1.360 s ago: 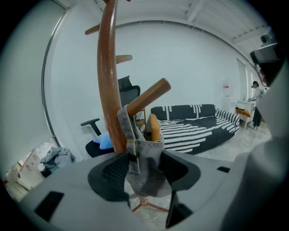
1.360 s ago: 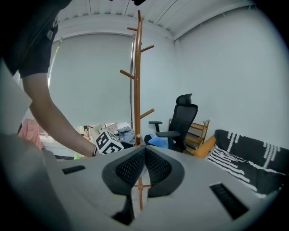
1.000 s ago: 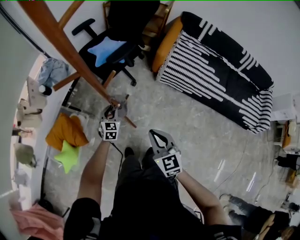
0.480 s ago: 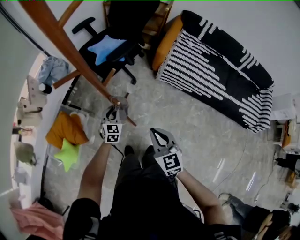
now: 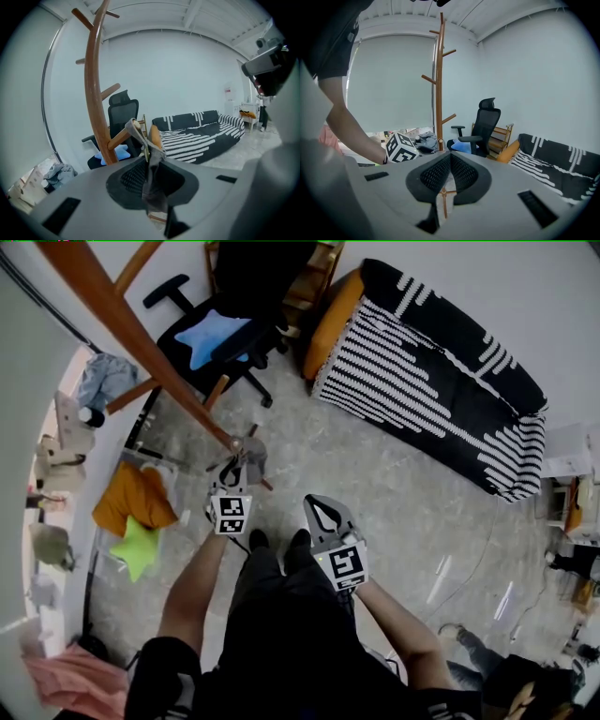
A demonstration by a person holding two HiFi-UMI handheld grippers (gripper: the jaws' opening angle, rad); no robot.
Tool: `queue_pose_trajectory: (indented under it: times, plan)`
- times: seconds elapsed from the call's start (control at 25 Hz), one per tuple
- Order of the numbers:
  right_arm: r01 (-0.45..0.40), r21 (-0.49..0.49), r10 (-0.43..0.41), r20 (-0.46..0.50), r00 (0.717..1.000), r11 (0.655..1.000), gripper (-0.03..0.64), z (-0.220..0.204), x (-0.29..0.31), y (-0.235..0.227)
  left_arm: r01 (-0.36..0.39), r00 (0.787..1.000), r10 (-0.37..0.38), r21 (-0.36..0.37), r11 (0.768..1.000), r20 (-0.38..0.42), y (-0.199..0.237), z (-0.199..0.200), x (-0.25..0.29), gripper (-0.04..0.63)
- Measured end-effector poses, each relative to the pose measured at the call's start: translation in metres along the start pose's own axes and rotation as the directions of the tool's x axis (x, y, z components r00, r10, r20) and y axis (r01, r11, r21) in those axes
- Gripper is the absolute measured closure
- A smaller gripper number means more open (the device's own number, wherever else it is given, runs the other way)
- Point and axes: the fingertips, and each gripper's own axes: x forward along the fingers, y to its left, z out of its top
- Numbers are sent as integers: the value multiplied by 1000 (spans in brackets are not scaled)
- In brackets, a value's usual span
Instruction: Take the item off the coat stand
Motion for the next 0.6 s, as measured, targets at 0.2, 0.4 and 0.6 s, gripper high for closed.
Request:
queue_pose_trajectory:
  times: [0.2,0.4,0.6]
  plan:
    - [5,4,-5,4,1000,1000,598,3,-8,-2,13,1000,-13,1,1000,13,-6,11,-9,531]
    - [10,12,-11,15,1000,1000,597,12,-16,-5,17,1000,-17,5,1000,25,-8,25,-22,531]
    - [10,11,-10,31,999,1000,597,23,-26,-7,20,998,-20,5,1000,53,-9,47,-42,531]
